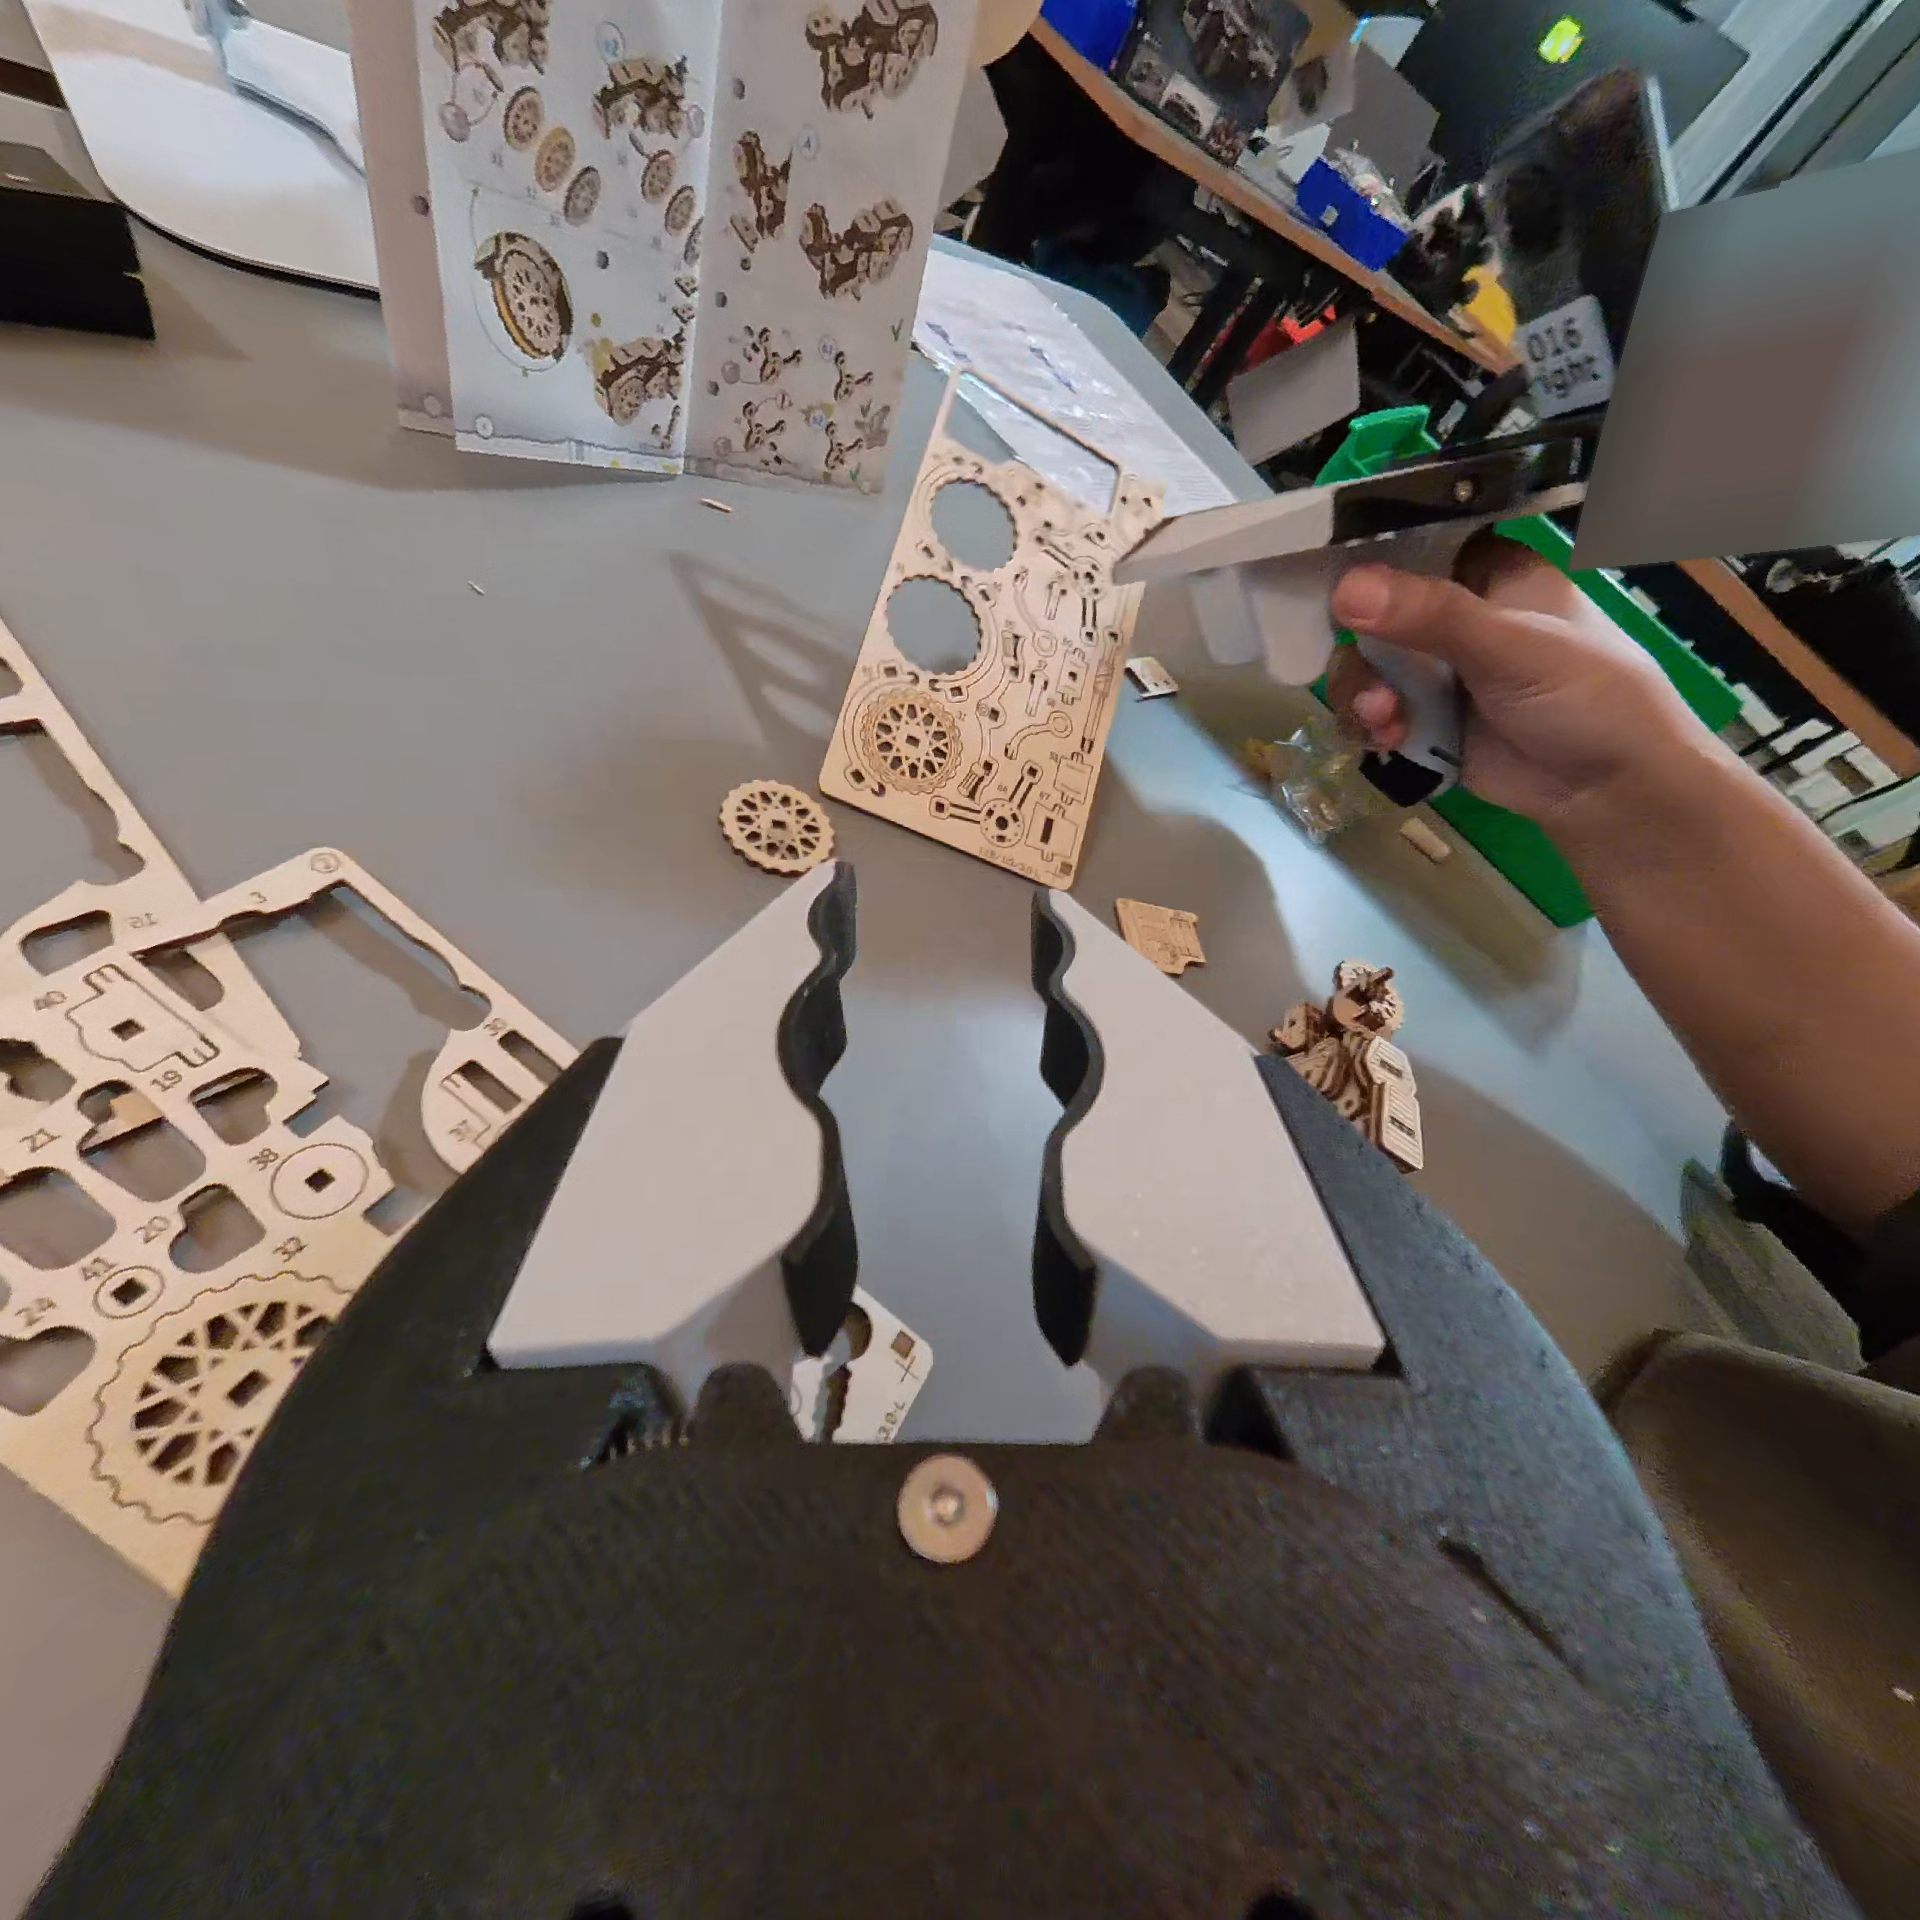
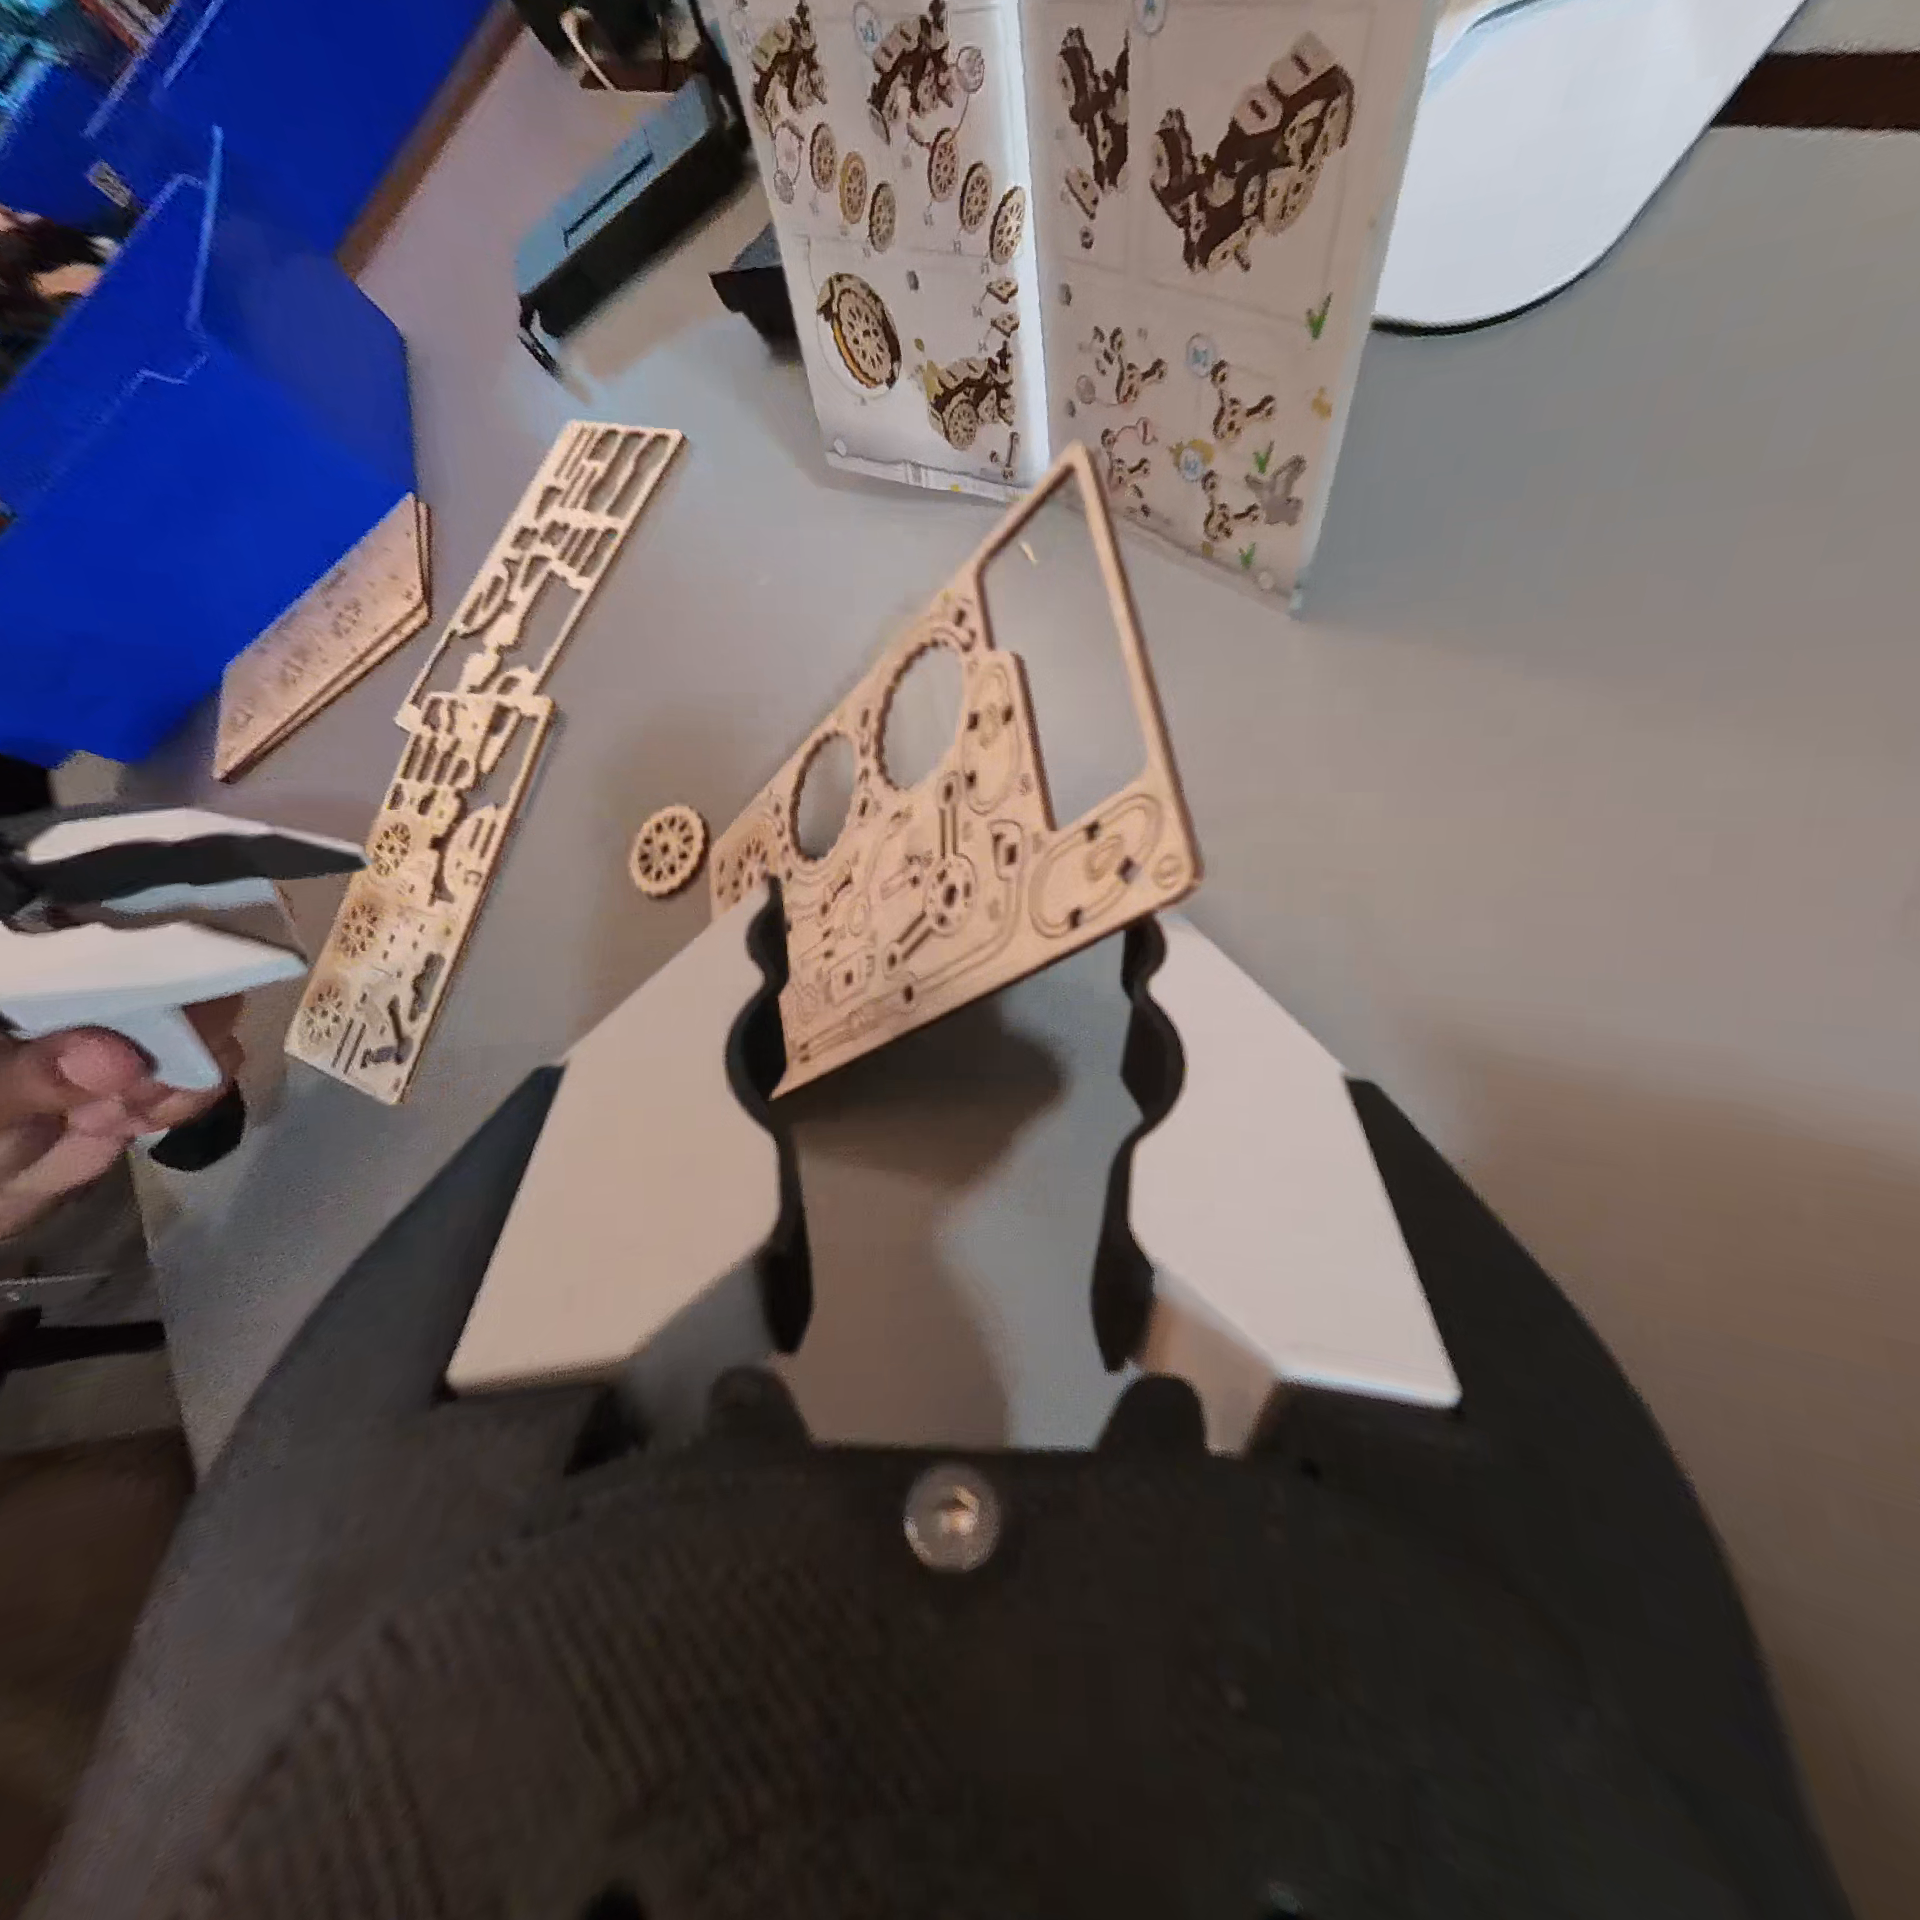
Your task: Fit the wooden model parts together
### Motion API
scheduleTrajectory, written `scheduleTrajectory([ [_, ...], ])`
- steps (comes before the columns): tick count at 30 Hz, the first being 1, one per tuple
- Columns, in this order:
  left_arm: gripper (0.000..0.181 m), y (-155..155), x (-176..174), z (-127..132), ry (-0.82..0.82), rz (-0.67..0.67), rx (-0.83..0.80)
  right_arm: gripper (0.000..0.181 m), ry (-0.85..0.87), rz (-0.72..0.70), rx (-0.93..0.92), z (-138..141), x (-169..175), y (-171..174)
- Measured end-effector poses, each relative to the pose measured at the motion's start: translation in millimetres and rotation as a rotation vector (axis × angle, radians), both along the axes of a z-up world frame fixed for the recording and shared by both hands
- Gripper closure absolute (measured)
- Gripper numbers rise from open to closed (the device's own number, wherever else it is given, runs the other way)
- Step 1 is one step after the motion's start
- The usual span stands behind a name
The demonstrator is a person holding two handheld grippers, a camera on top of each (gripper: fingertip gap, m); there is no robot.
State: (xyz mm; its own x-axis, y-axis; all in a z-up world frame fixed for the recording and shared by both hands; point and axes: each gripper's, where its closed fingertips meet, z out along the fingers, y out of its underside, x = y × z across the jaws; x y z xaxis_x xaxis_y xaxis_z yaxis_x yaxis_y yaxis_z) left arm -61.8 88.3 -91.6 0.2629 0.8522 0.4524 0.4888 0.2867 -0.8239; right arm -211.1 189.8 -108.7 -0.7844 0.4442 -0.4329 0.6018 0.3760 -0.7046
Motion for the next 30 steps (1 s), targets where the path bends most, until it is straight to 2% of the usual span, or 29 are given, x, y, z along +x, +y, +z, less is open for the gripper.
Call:
scheduleTrajectory([
  [4, 0.149, 2, -5, 2, -0.008, -0.006, 0.010, 0.119, 0.133, -0.044, -0.065, 29, 19, 30],
  [8, 0.148, 2, -21, -2, -0.054, -0.025, -0.081, 0.126, 0.274, -0.035, -0.072, 42, 28, 51],
  [10, 0.147, 4, -33, -7, -0.092, -0.039, -0.120, 0.138, 0.248, -0.029, -0.199, 53, 27, 37],
  [11, 0.147, 5, -40, -7, -0.101, -0.040, -0.121, 0.138, 0.189, 0.006, -0.260, 54, 27, 22],
  [13, 0.148, 6, -54, -3, -0.101, -0.029, -0.093, 0.137, 0.042, 0.083, -0.230, 41, 21, -4],
  [15, 0.148, 3, -58, 0, -0.103, -0.001, -0.092, 0.136, -0.033, 0.147, -0.288, 56, 24, -18],
  [17, 0.148, -1, -53, 1, -0.099, 0.026, -0.135, 0.140, 0.022, 0.165, -0.358, 77, 31, -15],
  [18, 0.148, -1, -49, 1, -0.081, 0.030, -0.165, 0.139, 0.078, 0.158, -0.333, 77, 34, -8],
  [20, 0.151, 1, -45, -2, -0.032, 0.035, -0.206, 0.141, 0.217, 0.139, -0.202, 63, 39, 14],
  [23, 0.155, 22, -50, -2, 0.023, -0.018, -0.142, 0.151, 0.397, 0.057, -0.049, 40, 46, 52],
  [25, 0.154, 38, -55, -6, -0.006, -0.076, -0.122, 0.155, 0.405, 0.015, -0.012, 23, 56, 66],
  [27, 0.154, 46, -61, -9, -0.025, -0.106, -0.138, 0.160, 0.337, -0.002, 0.055, -3, 64, 73],
  [30, 0.155, 55, -67, -4, -0.019, -0.135, -0.116, 0.160, 0.310, -0.014, 0.174, -33, 59, 76],
])
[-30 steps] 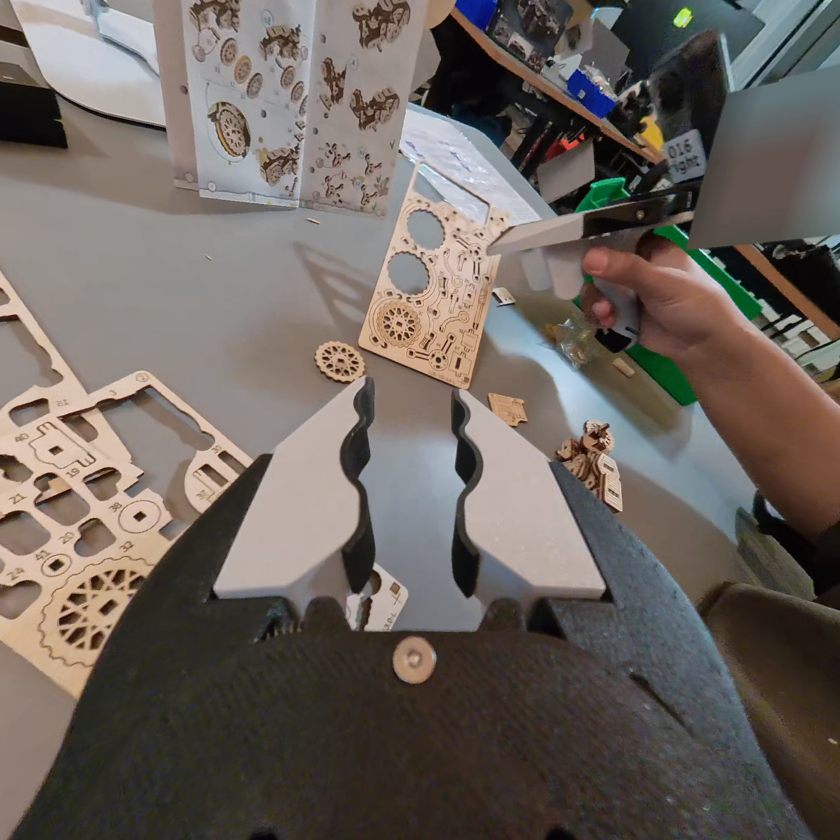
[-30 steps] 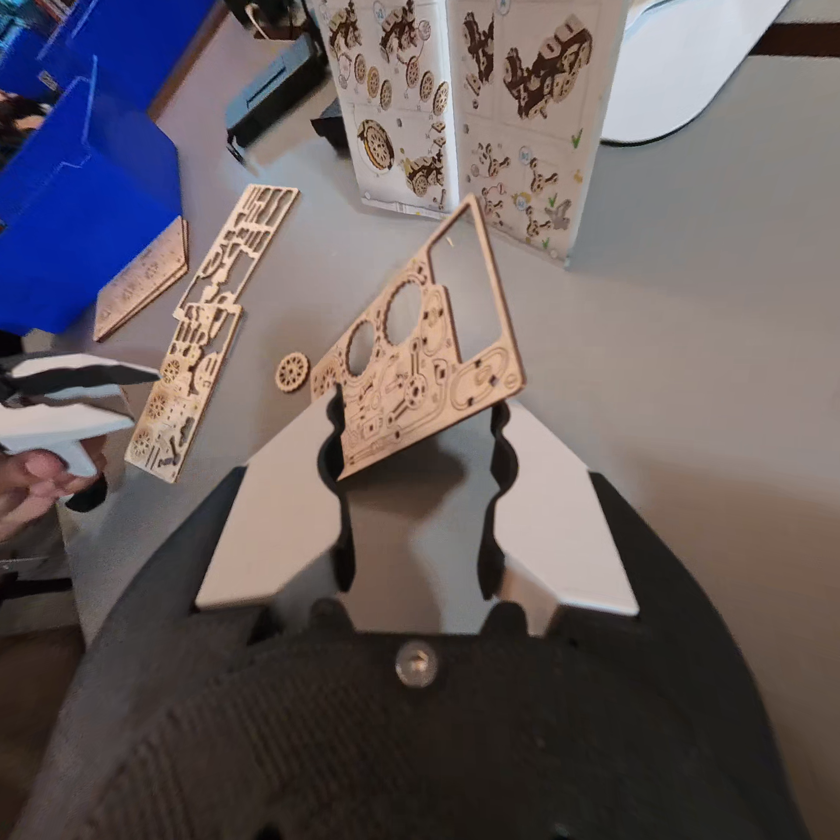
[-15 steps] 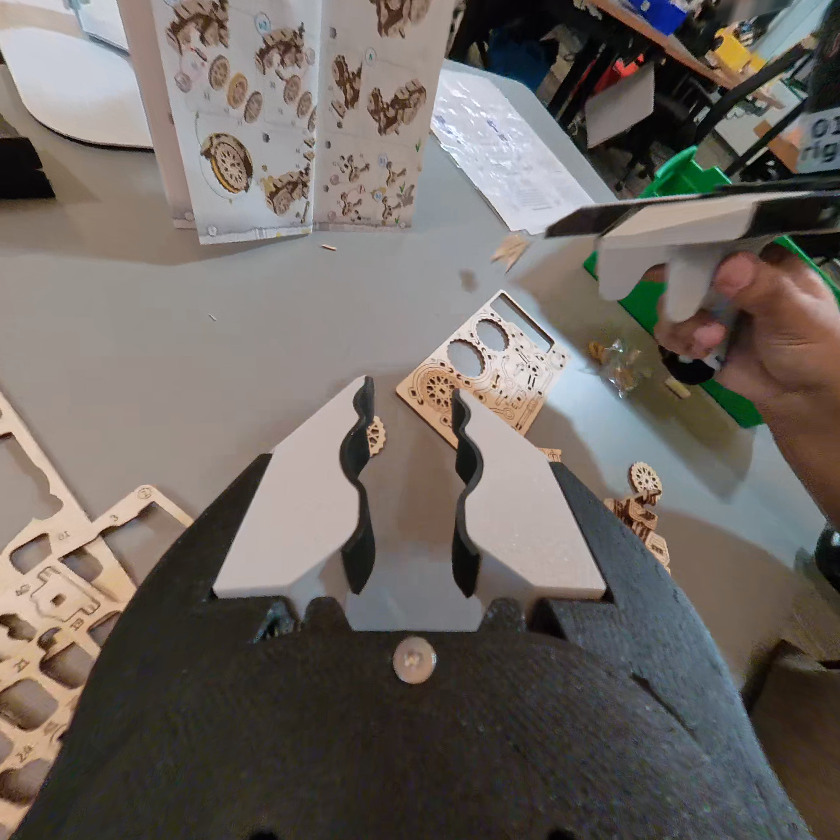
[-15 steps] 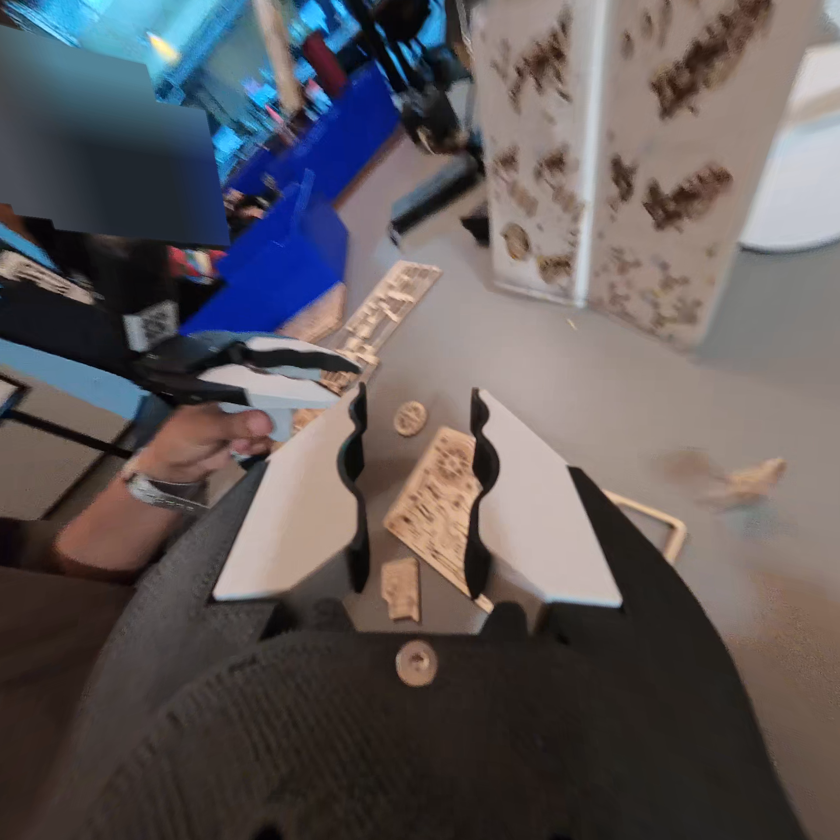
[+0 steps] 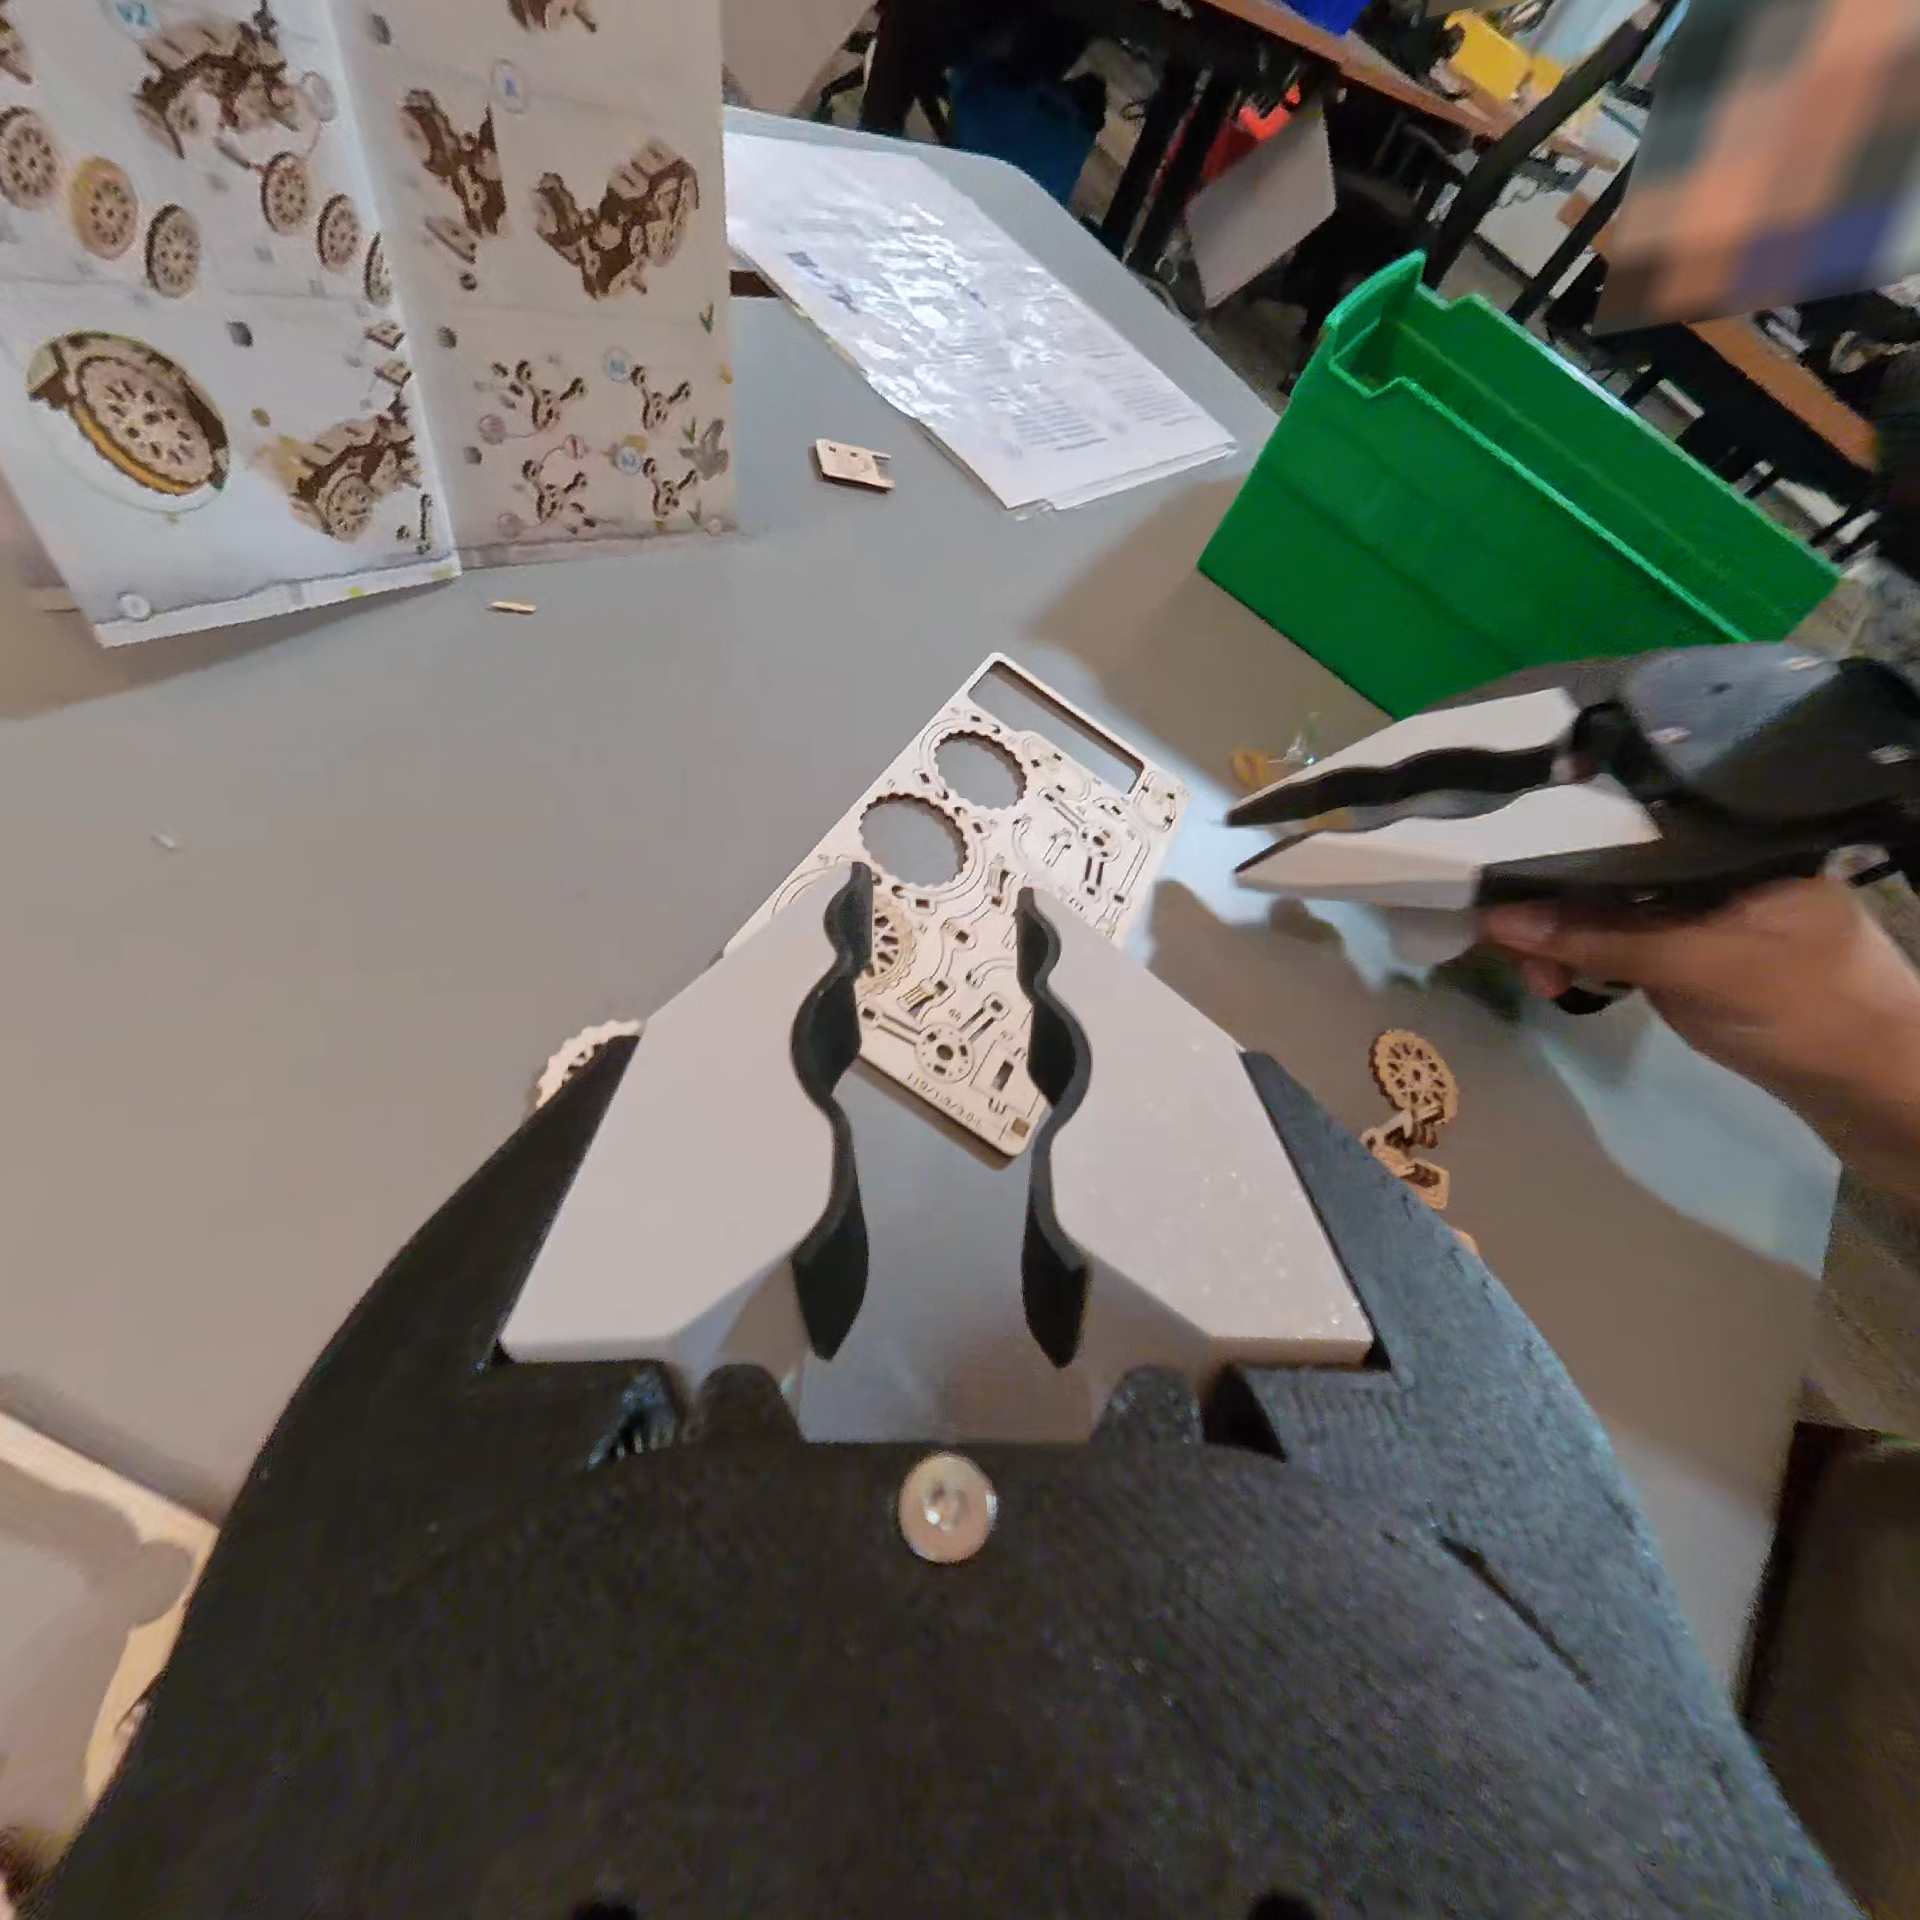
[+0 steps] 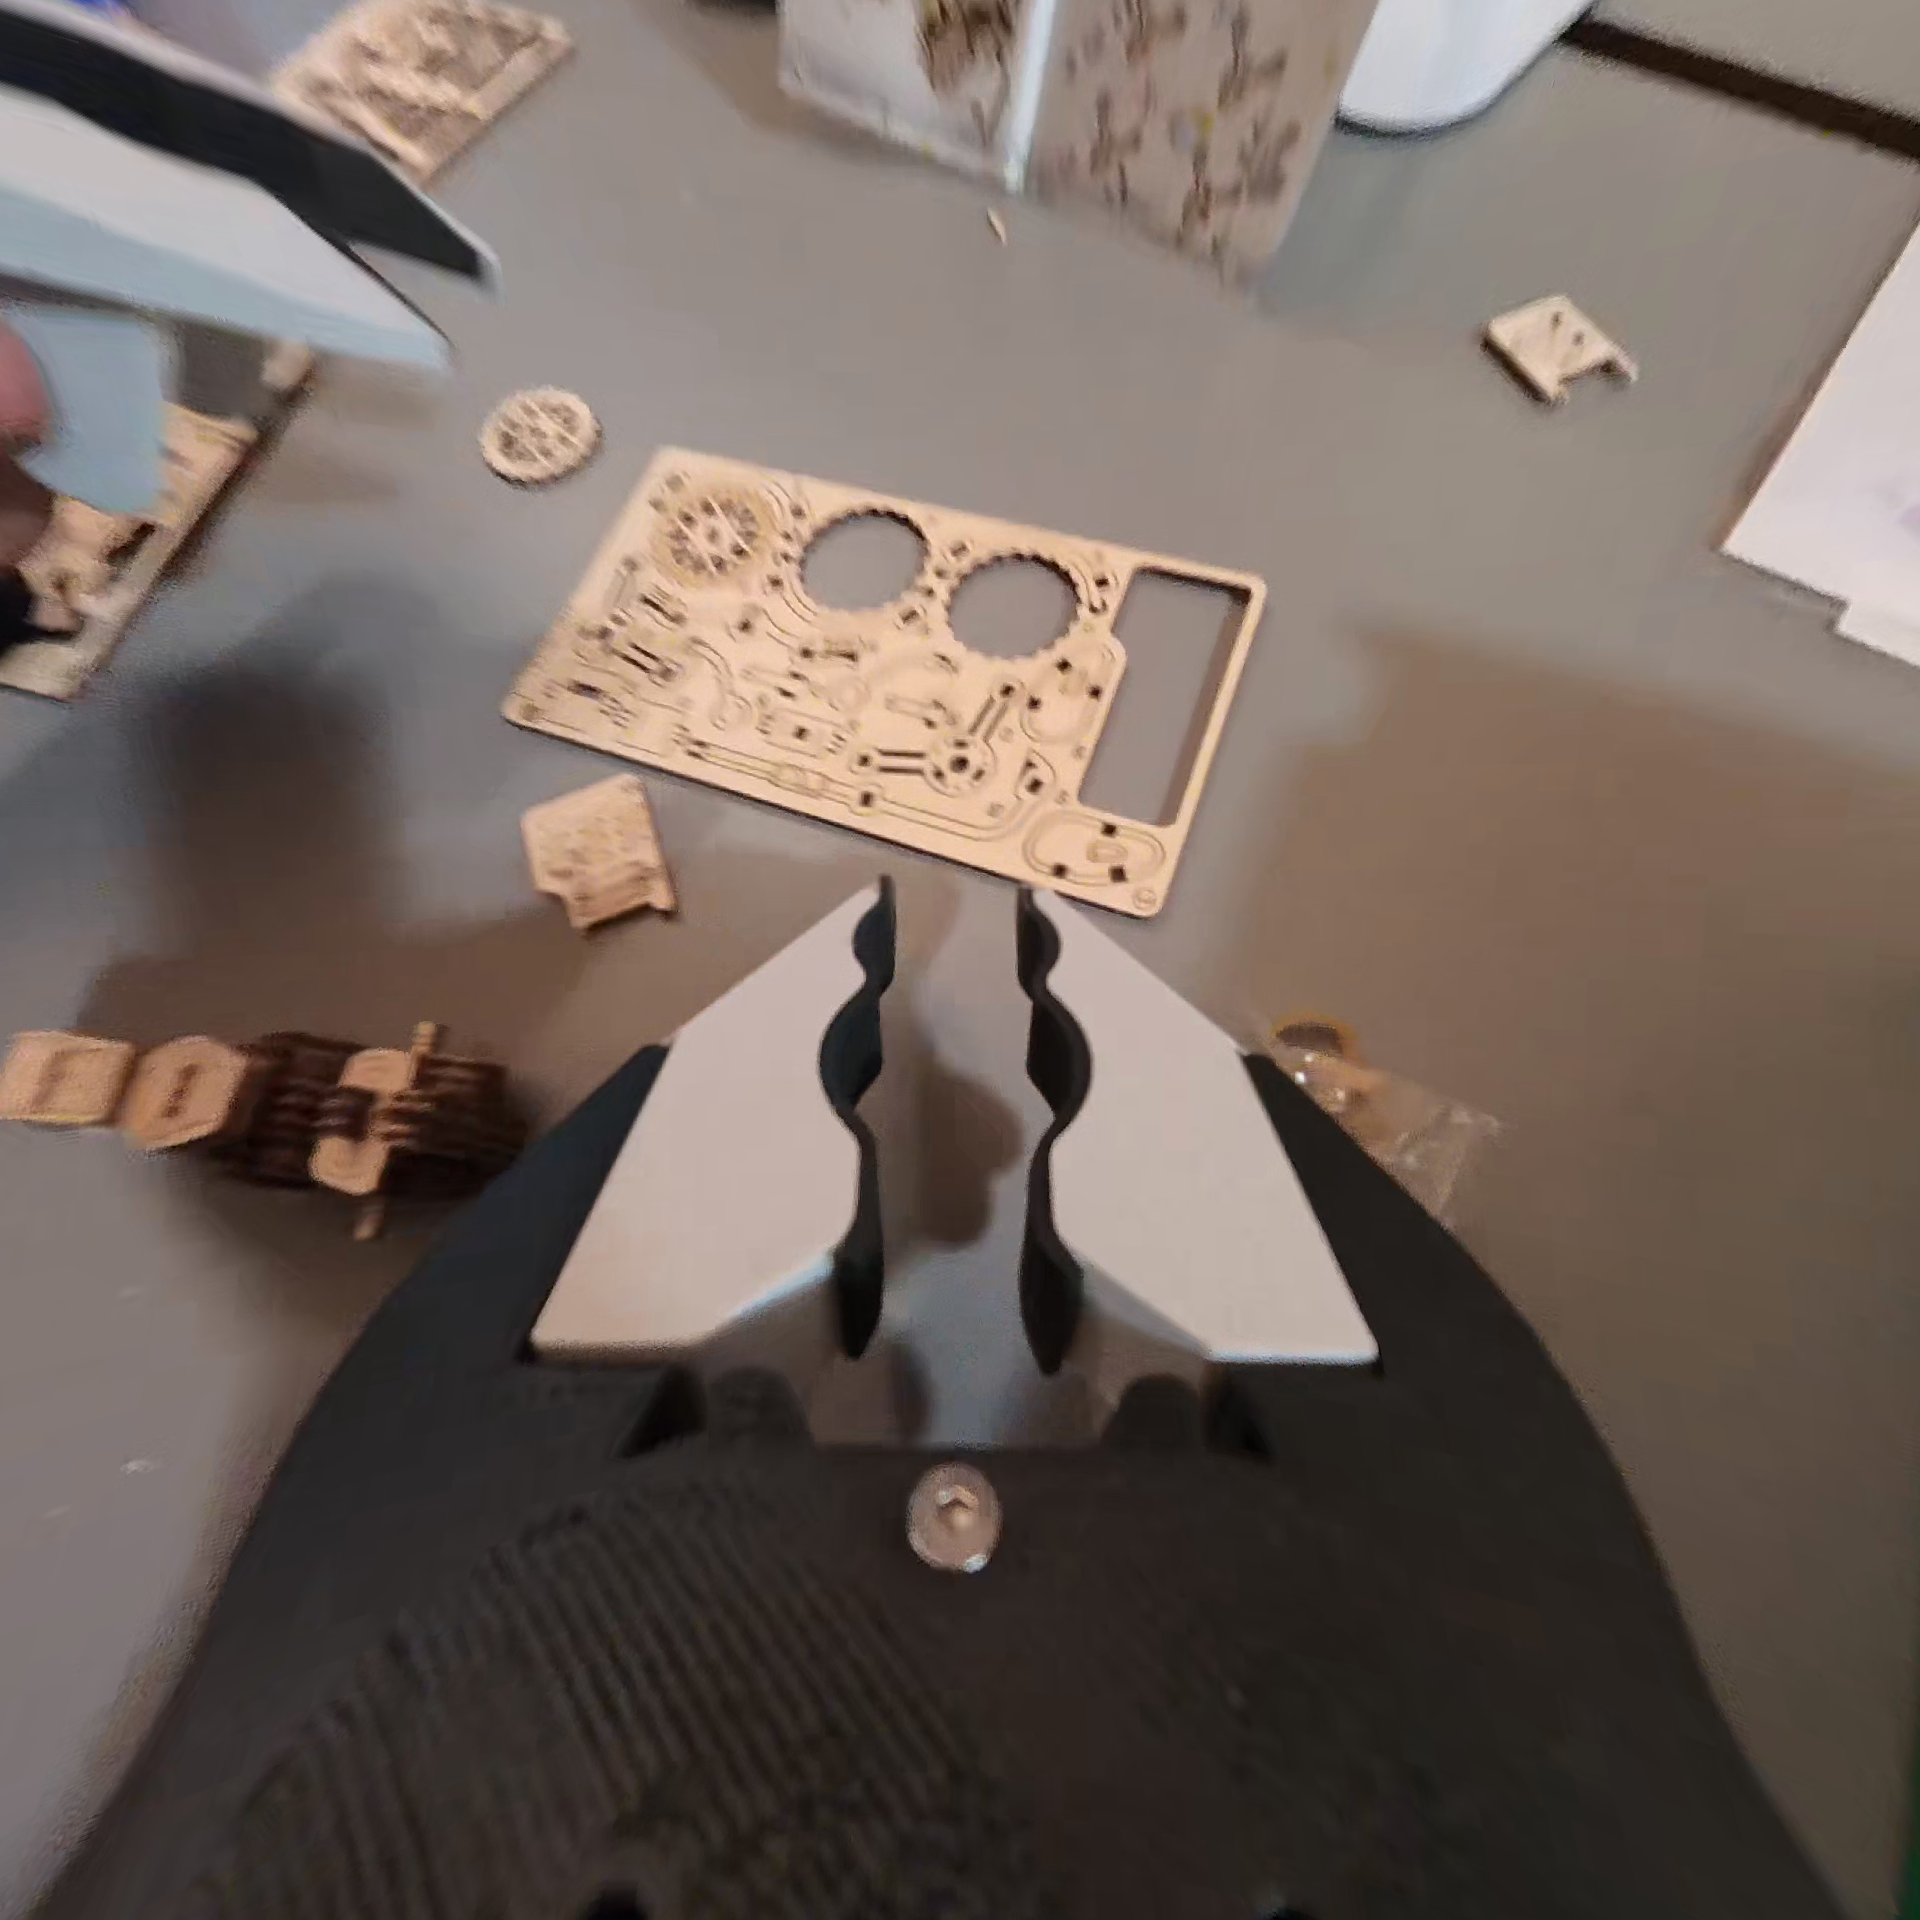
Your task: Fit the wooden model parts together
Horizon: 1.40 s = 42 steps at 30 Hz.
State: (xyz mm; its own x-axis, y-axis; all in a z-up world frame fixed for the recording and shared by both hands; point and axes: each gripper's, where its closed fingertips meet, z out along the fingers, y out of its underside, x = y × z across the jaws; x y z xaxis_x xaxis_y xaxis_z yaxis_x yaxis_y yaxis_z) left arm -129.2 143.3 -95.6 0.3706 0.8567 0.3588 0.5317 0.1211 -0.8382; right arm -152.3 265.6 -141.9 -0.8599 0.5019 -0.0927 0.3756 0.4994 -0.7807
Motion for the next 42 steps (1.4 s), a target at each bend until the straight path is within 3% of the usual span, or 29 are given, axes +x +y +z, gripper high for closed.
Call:
scheduleTrajectory([
  [2, 0.154, 1, -3, 6, 0.008, -0.004, 0.036, 0.160, -0.029, -0.031, 0.091, -16, -10, 1],
  [8, 0.156, 1, -7, 28, 0.028, 0.008, 0.259, 0.169, 0.021, -0.056, 0.150, -18, -49, -30],
  [10, 0.156, -3, -7, 26, 0.033, 0.027, 0.267, 0.173, 0.006, -0.032, 0.168, -18, -55, -44],
  [12, 0.155, -9, -5, 20, 0.020, 0.036, 0.226, 0.180, 0.022, -0.041, 0.244, -6, -60, -37],
  [14, 0.156, -19, -2, 15, 0.031, 0.058, 0.161, 0.178, 0.173, -0.029, 0.251, 28, -64, -19],
  [17, 0.156, -32, -3, 6, 0.043, 0.088, 0.062, 0.173, 0.414, -0.098, 0.247, 75, -70, 36],
  [20, 0.158, -26, -5, -1, 0.042, 0.077, 0.047, 0.169, 0.389, -0.239, 0.117, 89, -58, 90],
  [23, 0.159, -16, -6, -3, 0.041, 0.069, 0.106, 0.158, 0.257, -0.263, -0.134, 78, -29, 97],
  [25, 0.160, -10, -6, -2, 0.029, 0.058, 0.169, 0.156, 0.209, -0.273, -0.175, 65, -22, 96],
  [29, 0.160, -10, -5, 3, 0.038, 0.058, 0.237, 0.162, 0.209, -0.206, -0.096, 52, -34, 72],
  [32, 0.160, -11, -3, 10, 0.064, 0.047, 0.232, 0.181, 0.103, -0.174, 0.049, 29, -42, 68],
  [37, 0.160, -14, -2, 18, 0.120, 0.031, 0.234, 0.177, 0.078, -0.182, -0.082, 42, -45, 66],
  [42, 0.160, -8, 0, 17, 0.103, 0.012, 0.289, 0.168, 0.049, -0.184, 0.239, -9, -51, 75],
])
